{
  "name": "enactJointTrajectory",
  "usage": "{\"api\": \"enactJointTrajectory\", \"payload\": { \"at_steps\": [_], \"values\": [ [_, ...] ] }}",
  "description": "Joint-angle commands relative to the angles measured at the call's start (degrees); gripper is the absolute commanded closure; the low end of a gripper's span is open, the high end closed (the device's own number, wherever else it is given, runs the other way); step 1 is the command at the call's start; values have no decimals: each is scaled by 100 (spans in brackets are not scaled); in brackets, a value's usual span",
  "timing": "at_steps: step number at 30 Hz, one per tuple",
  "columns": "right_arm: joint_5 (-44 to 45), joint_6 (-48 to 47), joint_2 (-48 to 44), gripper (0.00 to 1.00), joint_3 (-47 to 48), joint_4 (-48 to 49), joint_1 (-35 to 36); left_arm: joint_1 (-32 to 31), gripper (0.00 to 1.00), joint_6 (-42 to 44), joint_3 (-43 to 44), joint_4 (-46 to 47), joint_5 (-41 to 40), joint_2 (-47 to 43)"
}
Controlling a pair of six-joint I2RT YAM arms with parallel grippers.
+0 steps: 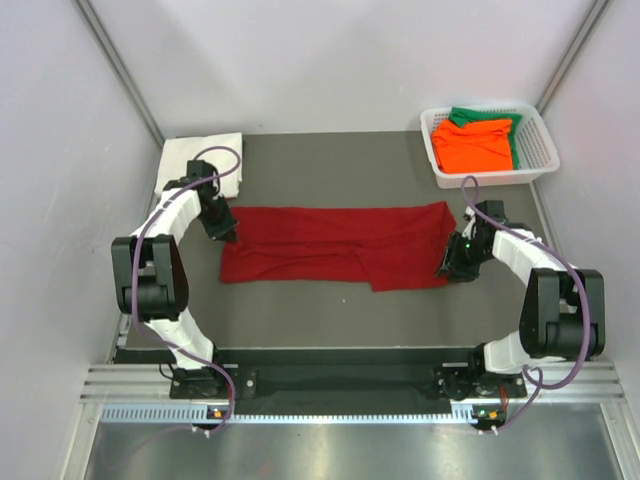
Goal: Fold and stack the t-shirts
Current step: Fold the tshirt
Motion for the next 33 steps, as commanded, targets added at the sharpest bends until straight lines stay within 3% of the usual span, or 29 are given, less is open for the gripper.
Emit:
{"api": "enactJointTrajectory", "payload": {
  "at_steps": [1,4,7,9,18,27,33],
  "values": [
    [-192,-22,65,63,22,274,15,-13,100,-27,-3,-56,115,-300],
    [-245,39,30,73,13,248,33,-22,100,-54,-3,-65,150,-335],
    [-193,92,-101,94,100,-50,24,-31,100,-71,-47,-108,159,-449],
    [-131,153,-242,100,241,-532,24,-40,100,-89,-117,-135,150,-562],
    [352,391,-1507,100,1049,-2598,7,-48,100,-343,-662,-433,-288,-1722],
    [230,760,-2501,100,1234,-3259,-29,-39,100,-809,-1181,-890,-920,-3225],
    [168,865,-3116,100,1200,-3312,-29,-31,100,-1231,-2032,-821,-1045,-4191]
  ]
}}
